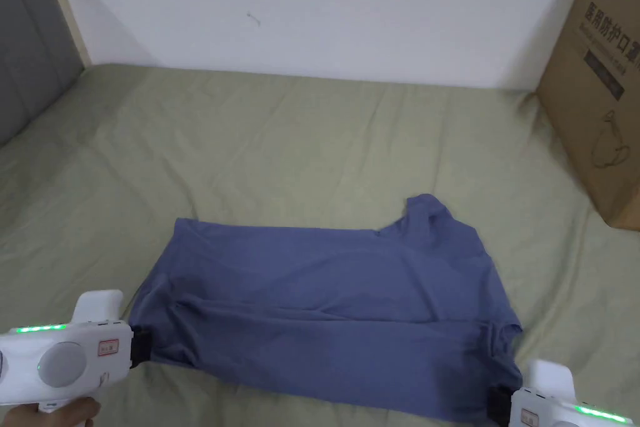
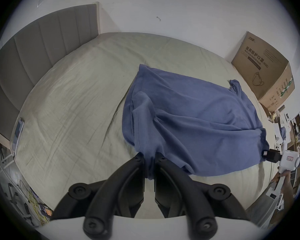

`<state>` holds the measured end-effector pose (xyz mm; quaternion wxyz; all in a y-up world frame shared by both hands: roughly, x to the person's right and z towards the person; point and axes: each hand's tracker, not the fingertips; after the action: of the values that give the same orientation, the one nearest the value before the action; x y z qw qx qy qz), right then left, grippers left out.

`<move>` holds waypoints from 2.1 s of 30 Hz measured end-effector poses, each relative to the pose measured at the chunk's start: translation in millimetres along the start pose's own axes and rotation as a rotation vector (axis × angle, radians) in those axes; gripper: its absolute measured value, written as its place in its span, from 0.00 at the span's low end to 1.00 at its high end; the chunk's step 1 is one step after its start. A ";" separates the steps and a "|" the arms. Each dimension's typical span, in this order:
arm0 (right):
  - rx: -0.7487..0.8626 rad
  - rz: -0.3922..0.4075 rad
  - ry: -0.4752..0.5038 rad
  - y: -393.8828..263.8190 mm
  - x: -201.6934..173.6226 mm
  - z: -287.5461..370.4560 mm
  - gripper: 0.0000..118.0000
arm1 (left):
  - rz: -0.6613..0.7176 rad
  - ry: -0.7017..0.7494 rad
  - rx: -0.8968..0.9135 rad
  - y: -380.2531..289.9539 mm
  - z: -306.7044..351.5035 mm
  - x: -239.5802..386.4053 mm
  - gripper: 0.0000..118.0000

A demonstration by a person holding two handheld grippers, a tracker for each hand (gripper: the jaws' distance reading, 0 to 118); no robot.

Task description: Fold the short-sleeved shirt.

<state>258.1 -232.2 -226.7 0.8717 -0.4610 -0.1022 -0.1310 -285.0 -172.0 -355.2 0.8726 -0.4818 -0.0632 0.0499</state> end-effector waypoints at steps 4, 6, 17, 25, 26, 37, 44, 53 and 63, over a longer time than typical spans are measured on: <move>0.075 0.070 -0.001 3.7 -6.7 27.9 0.08 | 0.035 -0.012 -0.006 -5.4 6.6 -6.0 0.07; 0.112 0.017 0.031 6.1 -3.2 48.0 0.08 | 0.062 -0.024 0.005 -9.3 15.1 -10.3 0.07; 0.083 -0.018 0.068 -55.2 23.5 98.3 0.08 | 0.062 -0.025 -0.019 -75.1 53.8 -33.3 0.07; 0.020 -0.148 0.053 -99.7 33.4 58.8 0.09 | 0.097 0.028 -0.100 -120.4 14.0 -36.9 0.07; 0.013 -0.149 0.047 -98.7 33.8 61.5 0.09 | 0.107 0.037 -0.082 -120.1 16.5 -35.2 0.08; 0.348 0.025 0.050 -24.8 -0.9 172.5 0.78 | 0.198 -0.133 0.256 -75.0 116.5 -0.4 0.68; 0.673 0.134 0.019 23.2 -44.4 253.9 0.78 | 0.049 -0.147 0.580 -30.8 200.4 55.7 0.92; 0.905 0.178 -0.079 32.2 -89.2 290.9 0.39 | -0.054 -0.141 0.827 -17.2 230.0 104.5 0.72; 0.928 0.199 -0.072 32.2 -94.3 288.3 0.00 | -0.180 -0.063 0.831 -18.3 224.3 125.5 0.00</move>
<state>162.8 37.3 -120.1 0.9898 -0.0348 -0.1354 0.0286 -196.2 24.1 -213.5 0.9911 -0.0799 -0.1061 0.0097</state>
